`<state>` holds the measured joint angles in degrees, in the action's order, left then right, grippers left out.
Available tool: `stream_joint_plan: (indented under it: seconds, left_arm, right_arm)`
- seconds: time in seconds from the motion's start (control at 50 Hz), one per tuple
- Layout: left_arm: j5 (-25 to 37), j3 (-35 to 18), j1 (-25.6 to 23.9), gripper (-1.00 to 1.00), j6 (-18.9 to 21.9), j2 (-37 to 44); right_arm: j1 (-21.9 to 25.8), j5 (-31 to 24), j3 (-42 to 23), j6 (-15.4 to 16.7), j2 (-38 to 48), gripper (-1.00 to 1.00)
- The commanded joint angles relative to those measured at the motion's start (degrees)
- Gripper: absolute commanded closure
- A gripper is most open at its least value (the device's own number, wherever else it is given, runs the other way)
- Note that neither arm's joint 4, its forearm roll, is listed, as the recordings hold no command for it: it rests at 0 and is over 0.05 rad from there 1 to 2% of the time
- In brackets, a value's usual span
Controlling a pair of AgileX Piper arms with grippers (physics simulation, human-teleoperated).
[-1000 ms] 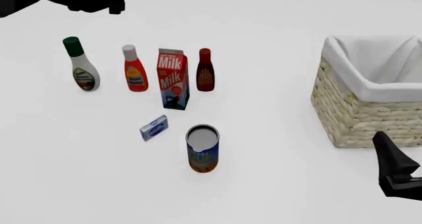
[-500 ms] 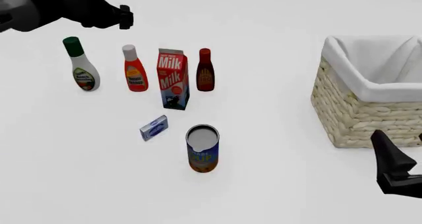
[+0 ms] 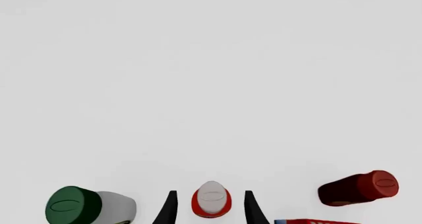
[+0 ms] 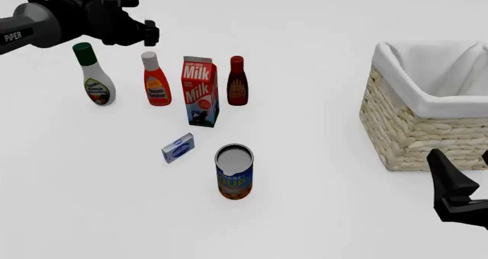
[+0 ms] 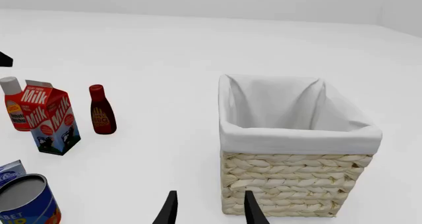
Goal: Pick the ketchup and place it in the basket.
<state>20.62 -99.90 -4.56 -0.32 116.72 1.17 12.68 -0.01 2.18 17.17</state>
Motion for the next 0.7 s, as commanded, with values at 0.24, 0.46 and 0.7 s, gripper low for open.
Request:
stream_joint_plan:
  seconds: [0.24,0.46,0.7]
  left_arm:
    - [-1.11,0.37,0.19,-1.00,-0.53,1.87]
    - [-1.23,-0.51,0.30,-1.00,-0.56,3.26]
    - [-1.12,-1.68,0.29,-1.00,-0.63,5.04]
  right_arm:
    - [0.04,0.54,0.00,0.12,0.83,-1.00]
    - [0.04,0.93,0.00,0.14,1.25,-1.00]
    - [0.11,1.24,-0.05,-0.05,1.74,-1.00]
